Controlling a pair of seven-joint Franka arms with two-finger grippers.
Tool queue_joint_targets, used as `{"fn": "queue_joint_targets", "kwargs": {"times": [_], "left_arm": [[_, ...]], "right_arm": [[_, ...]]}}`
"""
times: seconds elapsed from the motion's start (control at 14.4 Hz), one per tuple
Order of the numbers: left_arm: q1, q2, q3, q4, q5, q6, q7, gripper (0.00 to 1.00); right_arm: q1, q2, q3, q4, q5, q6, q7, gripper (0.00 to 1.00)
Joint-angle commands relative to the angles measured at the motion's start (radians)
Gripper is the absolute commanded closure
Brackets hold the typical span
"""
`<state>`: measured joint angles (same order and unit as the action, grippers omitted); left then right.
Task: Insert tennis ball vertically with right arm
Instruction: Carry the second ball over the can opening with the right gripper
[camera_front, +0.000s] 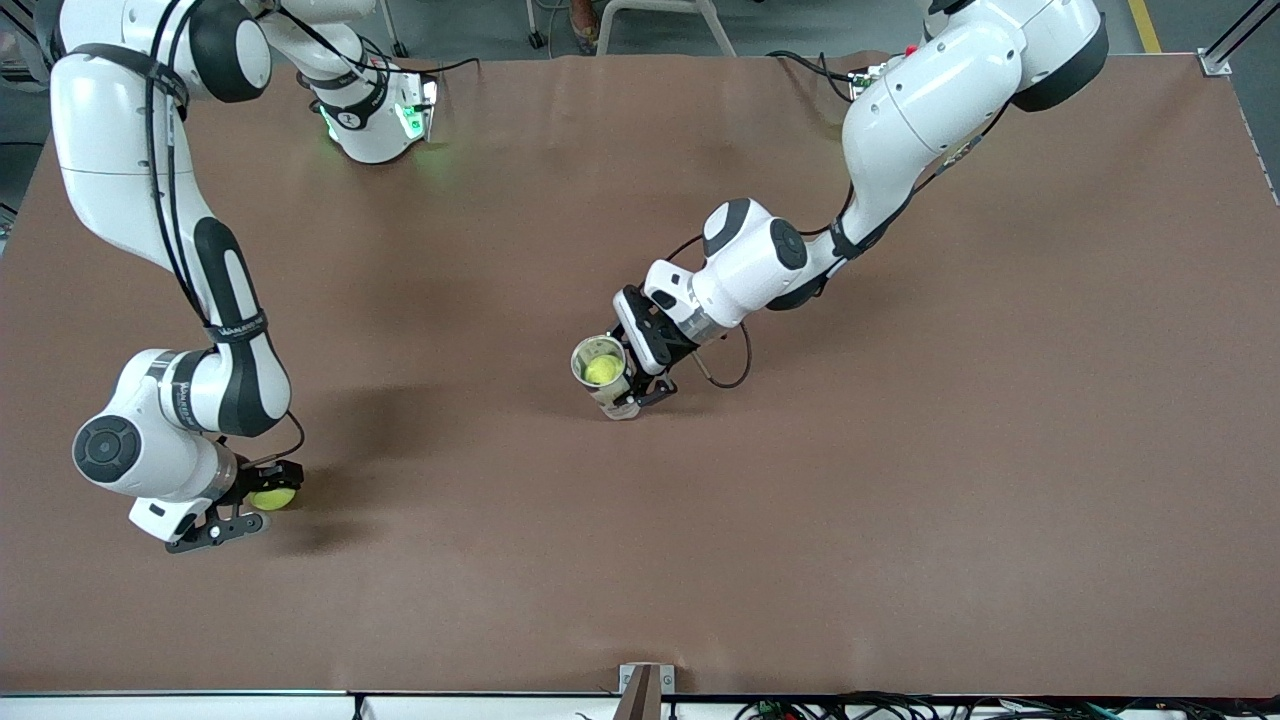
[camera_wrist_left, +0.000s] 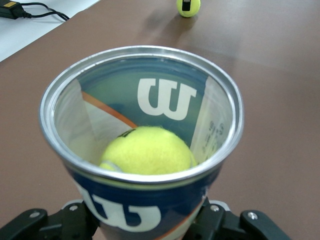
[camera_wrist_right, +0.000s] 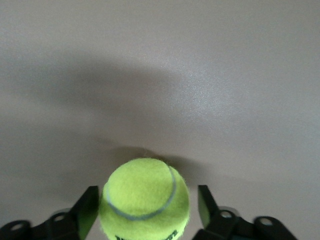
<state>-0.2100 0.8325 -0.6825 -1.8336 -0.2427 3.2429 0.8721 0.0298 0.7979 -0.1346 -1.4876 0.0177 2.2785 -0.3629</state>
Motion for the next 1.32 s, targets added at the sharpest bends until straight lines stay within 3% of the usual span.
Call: {"fn": "queue_joint_targets", "kwargs": {"times": [0.0, 0.21, 0.42, 0.62, 0.97, 1.25], "left_arm": [[0.006, 0.008, -0.009, -0.016, -0.024, 0.003, 0.013, 0.28], [0.008, 0.008, -0.009, -0.016, -0.024, 0.003, 0.013, 0.28], [0.006, 0.008, -0.009, -0.016, -0.024, 0.003, 0.013, 0.28], [0.006, 0.01, -0.009, -0.016, -0.024, 0.003, 0.013, 0.28], [0.006, 0.008, -0.009, -0.013, -0.024, 0.003, 0.013, 0.28], [0.006, 0.01, -0.009, -0.013, -0.024, 0.003, 0.01, 0.27]], "right_arm": [[-0.014, -0.008, 0.016, -0.008, 0.002, 0.0, -0.014, 0.63], [-0.019, -0.017, 0.042, 0.003, 0.01, -0.062, -0.014, 0.67], [-0.011, -0.066, 0.055, 0.036, 0.198, -0.175, -0.011, 0.68], [0.025, -0.172, 0.056, 0.066, 0.303, -0.35, 0.04, 0.68], [0.177, -0.327, 0.056, 0.067, 0.563, -0.502, 0.385, 0.68], [0.376, -0.336, 0.053, 0.061, 0.645, -0.505, 0.704, 0.68]]}}
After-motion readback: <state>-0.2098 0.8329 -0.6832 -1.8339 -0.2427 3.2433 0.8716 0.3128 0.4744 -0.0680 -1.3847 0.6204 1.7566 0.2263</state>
